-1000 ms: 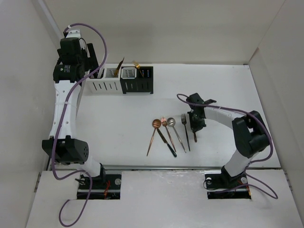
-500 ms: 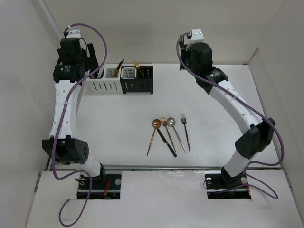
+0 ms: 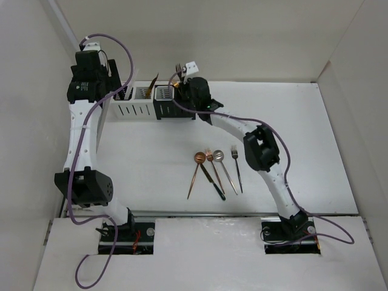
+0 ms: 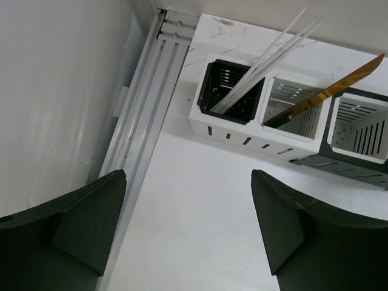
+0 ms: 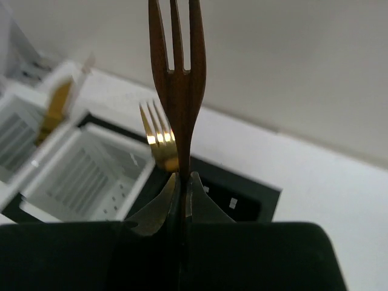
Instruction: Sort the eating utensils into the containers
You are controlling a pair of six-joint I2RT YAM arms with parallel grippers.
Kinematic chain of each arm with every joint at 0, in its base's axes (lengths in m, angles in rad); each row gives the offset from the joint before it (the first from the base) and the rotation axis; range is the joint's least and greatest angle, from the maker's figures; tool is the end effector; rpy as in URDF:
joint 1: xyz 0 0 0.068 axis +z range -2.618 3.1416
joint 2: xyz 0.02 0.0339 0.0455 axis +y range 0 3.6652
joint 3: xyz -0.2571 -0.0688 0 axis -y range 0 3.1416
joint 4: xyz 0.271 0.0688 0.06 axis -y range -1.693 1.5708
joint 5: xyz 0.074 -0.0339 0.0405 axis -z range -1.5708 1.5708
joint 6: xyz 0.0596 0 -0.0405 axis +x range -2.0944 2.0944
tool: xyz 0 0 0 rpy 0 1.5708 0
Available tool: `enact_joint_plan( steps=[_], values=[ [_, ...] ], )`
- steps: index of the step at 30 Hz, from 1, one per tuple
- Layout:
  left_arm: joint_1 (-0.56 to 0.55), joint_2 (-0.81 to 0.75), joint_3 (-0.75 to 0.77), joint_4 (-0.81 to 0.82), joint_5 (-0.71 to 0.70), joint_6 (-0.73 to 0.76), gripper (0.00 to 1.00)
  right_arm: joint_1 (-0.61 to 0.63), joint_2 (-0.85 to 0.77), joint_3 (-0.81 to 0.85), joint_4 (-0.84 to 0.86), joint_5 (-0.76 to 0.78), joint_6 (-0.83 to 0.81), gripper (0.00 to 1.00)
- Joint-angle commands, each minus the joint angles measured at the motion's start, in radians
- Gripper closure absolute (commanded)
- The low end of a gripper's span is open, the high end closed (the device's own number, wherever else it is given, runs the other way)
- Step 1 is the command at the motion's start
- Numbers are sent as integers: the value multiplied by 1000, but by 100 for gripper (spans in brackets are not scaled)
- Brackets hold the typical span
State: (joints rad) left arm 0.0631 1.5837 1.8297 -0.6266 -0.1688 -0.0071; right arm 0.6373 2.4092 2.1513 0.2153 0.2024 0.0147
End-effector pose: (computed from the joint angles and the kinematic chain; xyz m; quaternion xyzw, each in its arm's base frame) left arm 0.3934 0.0349 0.4455 -0.0762 0.8230 0.0854 0.5564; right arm 0.5061 0.3598 0.2687 -0.1535 0.7052 0.1513 0.6755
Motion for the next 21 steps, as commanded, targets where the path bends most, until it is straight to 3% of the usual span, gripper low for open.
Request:
enact_joint_plan(
  steps=[1,6,8,9,12,18,19,21],
  values=[
    [4,-1,-7,19,0,12,18,18,11,16,144,63,-13,100],
    [4,-1,-7,19,0,12,18,39,-34,-103,144,63,-13,98],
    [4,-1,-7,19,0,12,18,48,-65,-155,144,72,-13,82],
    [4,-1,-7,19,0,12,18,48,-96,-168,144,72,-22,63],
    [4,-1,-7,19,20,12,18,48,-171,-182,144,77,-22,32],
    [4,-21,-7,19,51,12,18,58,-378,-203,64,115,-42,12],
    [4,-21,-7,19,51,12,18,58,-453,-221,-29,115,-42,2],
    [4,-31,-7,19,60,2,18,58,-525,-251,-156,100,-42,0]
  ],
)
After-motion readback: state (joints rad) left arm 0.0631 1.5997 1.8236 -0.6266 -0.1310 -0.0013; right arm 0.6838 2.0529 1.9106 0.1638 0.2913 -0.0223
